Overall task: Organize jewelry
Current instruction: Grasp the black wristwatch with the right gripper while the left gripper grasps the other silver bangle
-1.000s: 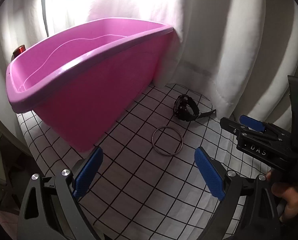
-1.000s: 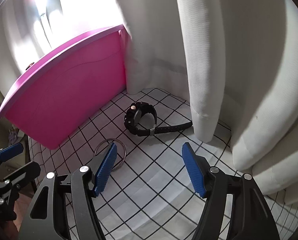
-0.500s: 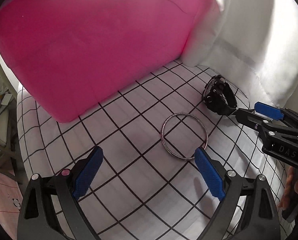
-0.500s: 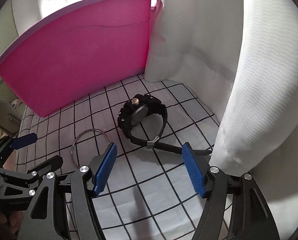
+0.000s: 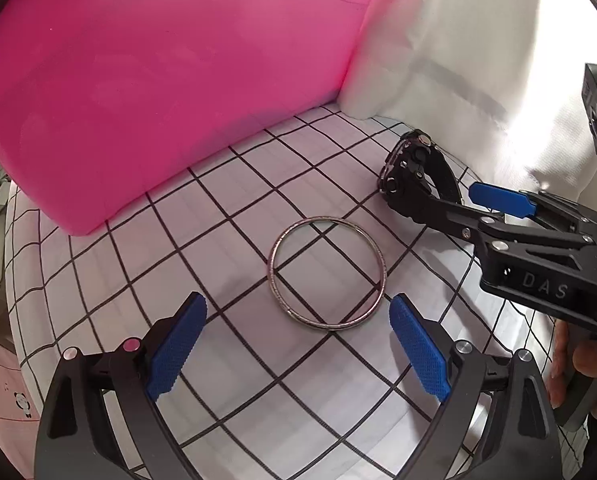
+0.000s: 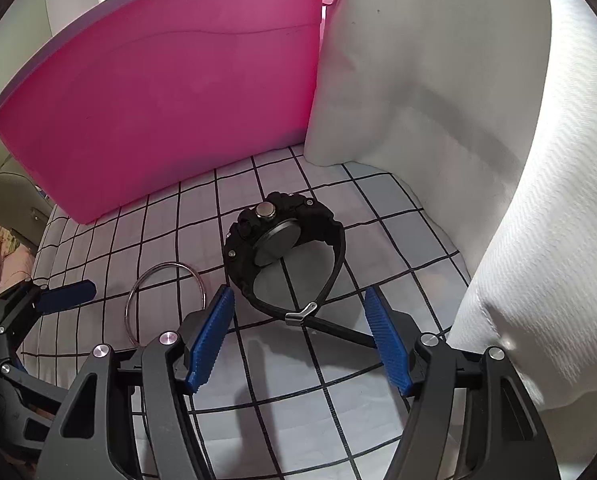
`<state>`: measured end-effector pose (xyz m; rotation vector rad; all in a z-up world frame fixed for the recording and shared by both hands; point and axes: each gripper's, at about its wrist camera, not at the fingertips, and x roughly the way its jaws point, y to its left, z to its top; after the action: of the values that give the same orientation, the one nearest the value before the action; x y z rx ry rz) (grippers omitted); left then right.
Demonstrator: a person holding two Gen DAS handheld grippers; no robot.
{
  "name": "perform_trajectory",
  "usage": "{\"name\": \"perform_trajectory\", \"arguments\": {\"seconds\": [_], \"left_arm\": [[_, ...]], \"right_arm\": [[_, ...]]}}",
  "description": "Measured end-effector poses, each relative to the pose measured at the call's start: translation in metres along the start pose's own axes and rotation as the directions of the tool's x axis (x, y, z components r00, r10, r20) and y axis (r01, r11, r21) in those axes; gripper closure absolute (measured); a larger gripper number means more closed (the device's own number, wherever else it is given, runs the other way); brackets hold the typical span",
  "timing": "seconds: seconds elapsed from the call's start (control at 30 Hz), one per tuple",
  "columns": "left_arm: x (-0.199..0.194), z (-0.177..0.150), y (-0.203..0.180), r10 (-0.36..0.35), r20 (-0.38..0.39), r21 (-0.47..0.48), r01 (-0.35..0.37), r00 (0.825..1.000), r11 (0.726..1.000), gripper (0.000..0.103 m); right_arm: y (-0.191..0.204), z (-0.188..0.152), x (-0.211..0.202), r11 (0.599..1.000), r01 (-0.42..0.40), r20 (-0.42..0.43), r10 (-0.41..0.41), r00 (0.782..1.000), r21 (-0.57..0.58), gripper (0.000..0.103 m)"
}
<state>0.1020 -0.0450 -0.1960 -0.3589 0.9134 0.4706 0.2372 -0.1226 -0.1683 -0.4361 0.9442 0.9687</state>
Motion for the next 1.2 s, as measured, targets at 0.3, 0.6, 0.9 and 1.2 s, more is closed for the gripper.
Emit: {"name": "perform_trajectory", "arguments": {"seconds": [0.3,0.6,0.9,1.2], "left_arm": [[0.011,0.0,-0.007,0.015,0.004,0.024,-0.016,1.0,1.0,0.012],[0.017,0.002,-0.015,0.07,0.031,0.046,-0.072,0.997,0.996,0.009],[0.025,0.012,-0.015,0.09,0.029,0.032,-0.091,0.995,0.995,0.006],[0.019,0.011,-0.006,0.096,0.078,0.01,-0.098,0.992,0.995,0.034]], "right_arm": [[-0.004,0.005,0.009,0.999,-0.042,0.005,0.042,0.999,-0.003,0.038],[-0.005,0.009,0.022,0.998,-0.06,-0.007,0.06,0.998,0.003,0.038],[-0.007,0.015,0.031,0.998,-0.06,-0.003,0.06,0.998,0.008,0.038],[-0.005,0.015,0.031,0.999,-0.044,0.016,0.044,0.999,-0.004,0.042]]}}
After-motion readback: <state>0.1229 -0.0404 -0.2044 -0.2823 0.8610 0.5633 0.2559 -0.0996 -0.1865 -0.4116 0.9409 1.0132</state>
